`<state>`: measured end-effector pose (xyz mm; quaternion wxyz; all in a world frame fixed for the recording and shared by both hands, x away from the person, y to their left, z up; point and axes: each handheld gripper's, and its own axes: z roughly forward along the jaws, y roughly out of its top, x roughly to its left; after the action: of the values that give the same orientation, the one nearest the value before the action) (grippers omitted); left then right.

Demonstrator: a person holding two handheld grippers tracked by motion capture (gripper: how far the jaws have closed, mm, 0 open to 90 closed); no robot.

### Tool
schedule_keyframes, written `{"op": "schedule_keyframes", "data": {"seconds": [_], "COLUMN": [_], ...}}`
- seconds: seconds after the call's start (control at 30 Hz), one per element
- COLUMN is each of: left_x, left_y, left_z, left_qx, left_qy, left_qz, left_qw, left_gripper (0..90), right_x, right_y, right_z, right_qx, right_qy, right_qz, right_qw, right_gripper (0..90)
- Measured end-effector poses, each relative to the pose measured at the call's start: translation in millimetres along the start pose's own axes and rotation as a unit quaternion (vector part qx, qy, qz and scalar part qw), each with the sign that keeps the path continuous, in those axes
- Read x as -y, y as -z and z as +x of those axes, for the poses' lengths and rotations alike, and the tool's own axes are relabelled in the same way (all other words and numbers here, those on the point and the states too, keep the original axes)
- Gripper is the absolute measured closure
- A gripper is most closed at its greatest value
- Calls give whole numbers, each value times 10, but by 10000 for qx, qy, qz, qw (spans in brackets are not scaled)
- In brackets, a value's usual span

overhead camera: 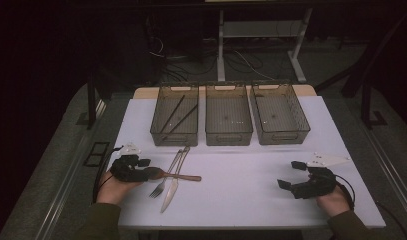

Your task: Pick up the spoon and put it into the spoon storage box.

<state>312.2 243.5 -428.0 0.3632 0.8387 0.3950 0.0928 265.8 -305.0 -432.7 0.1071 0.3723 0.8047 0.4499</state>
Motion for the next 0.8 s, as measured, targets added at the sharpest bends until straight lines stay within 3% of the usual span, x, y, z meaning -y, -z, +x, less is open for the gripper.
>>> {"op": "schedule_keyframes", "data": {"seconds": [0.47, 0.8], "left_x": [44, 93], "left_y": [-59, -40], "left_z": [-11, -61], "left_qx": [83, 86], "left_qy": [-125, -424], "left_qz": [349, 475], "left_qw": [9993, 9979], "left_gripper": [436, 457], "right_x": [-1, -2], "right_y": [4, 8], "right_z": [1, 1], "right_qx": [2, 7], "right_qy": [15, 7], "right_qz": [-5, -11], "right_qw": [10000, 10000], "right_gripper": [90, 90]}}
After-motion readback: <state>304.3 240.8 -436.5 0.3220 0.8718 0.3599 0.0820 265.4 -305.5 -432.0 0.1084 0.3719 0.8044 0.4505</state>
